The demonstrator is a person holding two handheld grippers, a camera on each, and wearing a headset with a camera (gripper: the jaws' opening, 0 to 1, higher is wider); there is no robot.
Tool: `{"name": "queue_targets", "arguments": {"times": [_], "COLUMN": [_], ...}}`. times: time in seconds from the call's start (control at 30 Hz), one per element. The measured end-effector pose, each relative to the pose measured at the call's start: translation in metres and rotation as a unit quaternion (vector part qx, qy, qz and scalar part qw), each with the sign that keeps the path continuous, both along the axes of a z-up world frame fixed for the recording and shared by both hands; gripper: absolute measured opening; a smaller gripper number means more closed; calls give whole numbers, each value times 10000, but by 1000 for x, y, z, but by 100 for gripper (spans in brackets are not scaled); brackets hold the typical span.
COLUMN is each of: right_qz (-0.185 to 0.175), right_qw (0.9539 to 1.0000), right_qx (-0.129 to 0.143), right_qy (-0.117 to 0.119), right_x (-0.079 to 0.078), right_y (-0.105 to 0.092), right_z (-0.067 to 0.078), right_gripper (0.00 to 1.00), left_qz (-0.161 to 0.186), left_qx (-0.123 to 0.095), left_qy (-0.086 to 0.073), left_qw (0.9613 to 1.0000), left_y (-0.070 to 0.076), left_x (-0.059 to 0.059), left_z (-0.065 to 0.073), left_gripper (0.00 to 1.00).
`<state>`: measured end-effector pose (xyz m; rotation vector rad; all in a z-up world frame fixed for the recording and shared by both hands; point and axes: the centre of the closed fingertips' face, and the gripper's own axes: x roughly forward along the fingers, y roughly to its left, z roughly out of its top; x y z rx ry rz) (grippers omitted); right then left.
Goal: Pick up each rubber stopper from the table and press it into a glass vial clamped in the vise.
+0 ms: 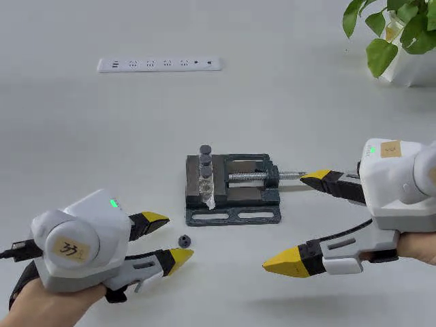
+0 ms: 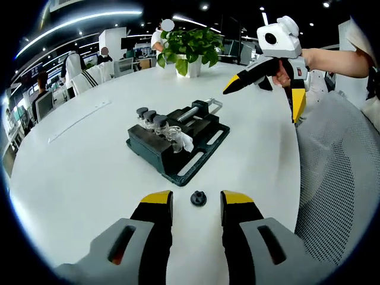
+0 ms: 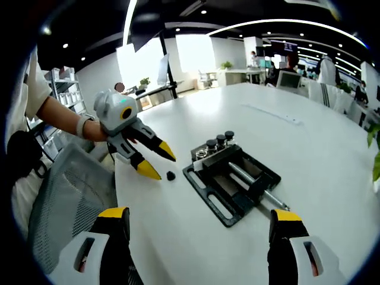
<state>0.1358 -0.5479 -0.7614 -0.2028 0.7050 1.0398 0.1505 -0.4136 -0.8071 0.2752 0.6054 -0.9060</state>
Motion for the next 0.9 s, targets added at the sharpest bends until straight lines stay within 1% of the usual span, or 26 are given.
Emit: {"name": "queue_targets", "arguments": {"times": [0.07, 0.17, 0.23, 0.3, 0.47, 0.57, 0.67, 0.73, 0.77, 0.8, 0.83, 0.87, 0.9], "right_qz": [-39, -101, -167, -191, -263, -290, -295, -295, -290, -288, -290, -290, -290], "right_qw": [10000, 9999, 9998, 9998, 9996, 9995, 9994, 9994, 9994, 9994, 9994, 9994, 9994], "right_qx": [13, 25, 65, 78, 94, 100, 109, 116, 119, 123, 129, 139, 147], "right_qy": [10, 31, 33, 48, 67, 85, 108, 108, 111, 110, 102, 100, 107], "right_x": [-2, -4, -5, -6, -9, -10, -10, -11, -11, -11, -10, -10, -10], "right_y": [-3, -8, -11, -13, -16, -19, -20, -20, -19, -19, -19, -19, -18], "right_z": [-1, -2, -2, -2, -3, -5, -6, -6, -6, -5, -5, -5, -5], "right_gripper": [96, 96, 95, 95, 94, 94, 93, 93, 92, 92, 92, 92, 92], "left_qz": [-43, -129, -129, -117, -153, -204, -218, -237, -252, -263, -287, -301, -307], "left_qx": [8, 66, 123, 107, 301, 339, 357, 449, 498, 545, 527, 525, 564], "left_qy": [2, 12, -1, 16, 134, 144, 154, 189, 229, 233, 226, 252, 254], "left_qw": [10000, 9999, 9998, 9999, 9993, 9991, 9990, 9985, 9982, 9979, 9979, 9978, 9976], "left_y": [-6, -9, -8, -8, -5, -6, -9, -8, -8, -7, -7, -8, -7], "left_x": [-2, -2, -1, -1, -2, -4, -3, -2, -2, -2, -2, -2, -1], "left_z": [0, -2, -3, -2, -10, -8, -7, -11, -13, -13, -13, -13, -13], "left_gripper": [26, 20, 16, 12, 11, 11, 9, 6, 6, 7, 6, 5, 5]}}
